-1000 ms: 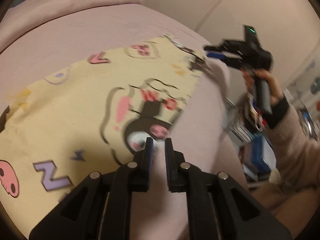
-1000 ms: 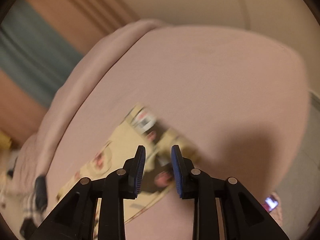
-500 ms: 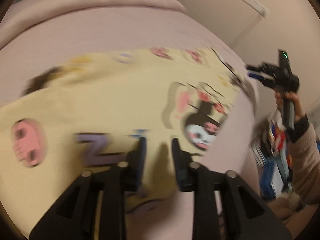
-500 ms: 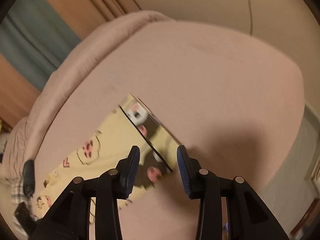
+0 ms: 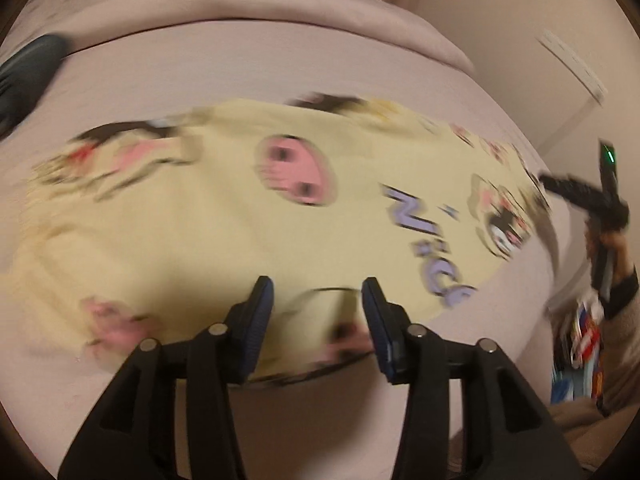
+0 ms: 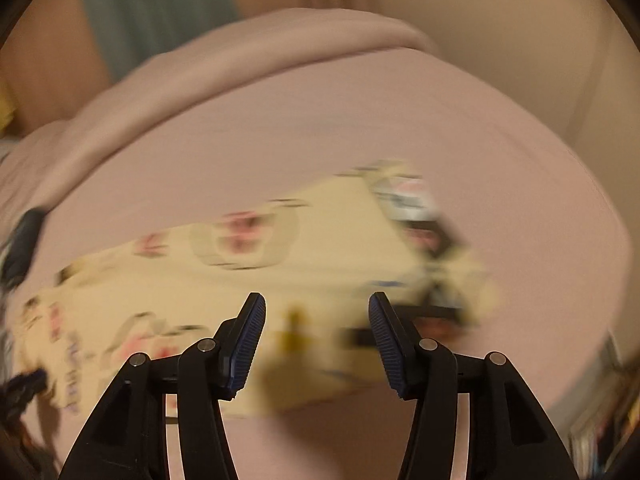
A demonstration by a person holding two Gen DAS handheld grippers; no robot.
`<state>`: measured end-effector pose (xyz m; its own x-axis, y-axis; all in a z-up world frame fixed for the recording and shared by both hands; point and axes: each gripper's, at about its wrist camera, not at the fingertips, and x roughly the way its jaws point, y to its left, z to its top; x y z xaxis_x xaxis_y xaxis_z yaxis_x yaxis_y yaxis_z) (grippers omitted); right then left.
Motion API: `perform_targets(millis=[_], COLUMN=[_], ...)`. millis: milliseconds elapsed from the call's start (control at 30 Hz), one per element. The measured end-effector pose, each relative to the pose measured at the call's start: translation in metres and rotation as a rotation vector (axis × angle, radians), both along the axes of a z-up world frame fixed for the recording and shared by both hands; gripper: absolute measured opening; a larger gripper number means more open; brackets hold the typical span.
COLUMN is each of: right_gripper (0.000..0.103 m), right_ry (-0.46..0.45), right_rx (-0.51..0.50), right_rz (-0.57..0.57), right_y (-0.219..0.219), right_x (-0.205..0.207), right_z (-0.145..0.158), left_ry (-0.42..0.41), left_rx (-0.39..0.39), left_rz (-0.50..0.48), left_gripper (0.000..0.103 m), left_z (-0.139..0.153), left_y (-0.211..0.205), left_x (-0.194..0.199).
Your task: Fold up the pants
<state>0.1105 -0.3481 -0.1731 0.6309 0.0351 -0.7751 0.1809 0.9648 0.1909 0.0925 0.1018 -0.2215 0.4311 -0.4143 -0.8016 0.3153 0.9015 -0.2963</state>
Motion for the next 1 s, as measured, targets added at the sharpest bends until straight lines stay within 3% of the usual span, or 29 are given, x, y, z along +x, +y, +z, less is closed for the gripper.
perform_targets(millis=[67, 133, 200, 267, 367, 433, 500, 567, 700, 767, 800, 867, 933, 1000], right_gripper=[0.055, 0.057, 0.066, 0.066, 0.066, 0.066, 0.066, 0.066, 0.066, 0.066, 0.065, 0.044, 0.036, 0.034], right_ry=[0.032, 0.18, 0.16, 0.173, 0.075, 0.022, 0.024, 0.046, 0.208, 0.272, 0.307, 0.361, 0.379, 0.376], right_rx=[0.03, 0.012, -0.108, -0.043, 0.076, 0.151, 0.222, 0.256, 0.233, 0.206, 0.203, 0.225, 0.237, 0.185], right_rz=[0.088, 0.139, 0.209, 0.281, 0.399, 0.505, 0.596, 0.714, 0.816, 0.844, 0.86, 0.896, 0.963, 1.04], right_y=[0.025, 0.052, 0.074, 0.087, 0.117, 0.147, 0.186, 0.229, 0.294, 0.305, 0.302, 0.299, 0.306, 0.304], right_x=[0.008, 0.014, 0.007, 0.012, 0.039, 0.067, 0.09, 0.122, 0.184, 0.199, 0.192, 0.188, 0.178, 0.154], right_z=[-0.017, -0.052, -0.045, -0.033, 0.003, 0.018, 0.028, 0.028, 0.002, -0.008, -0.015, -0.018, -0.023, -0.023], left_ry=[0.055, 0.071, 0.066, 0.06, -0.012, -0.073, -0.105, -0.093, -0.056, -0.03, -0.015, 0.002, -0.007, -0.027], left_rx=[0.015, -0.027, -0.042, -0.098, -0.198, -0.175, -0.17, -0.182, -0.125, -0.093, -0.063, -0.035, -0.02, -0.015], left_rz=[0.076, 0.078, 0.066, 0.076, 0.121, 0.144, 0.132, 0.126, 0.132, 0.135, 0.139, 0.139, 0.128, 0.119], left_gripper=[0.051, 0.051, 0.051, 0.051, 0.055, 0.059, 0.059, 0.059, 0.059, 0.059, 0.059, 0.059, 0.049, 0.048], left_z=[-0.012, -0.016, -0.008, 0.001, 0.023, 0.032, 0.035, 0.033, 0.016, 0.005, -0.003, -0.01, -0.016, -0.017], left_y=[0.027, 0.045, 0.054, 0.061, 0.068, 0.055, 0.047, 0.052, 0.061, 0.068, 0.073, 0.088, 0.099, 0.107], left_x=[0.0, -0.011, -0.019, -0.02, -0.004, 0.015, 0.037, 0.062, 0.089, 0.094, 0.095, 0.087, 0.077, 0.064])
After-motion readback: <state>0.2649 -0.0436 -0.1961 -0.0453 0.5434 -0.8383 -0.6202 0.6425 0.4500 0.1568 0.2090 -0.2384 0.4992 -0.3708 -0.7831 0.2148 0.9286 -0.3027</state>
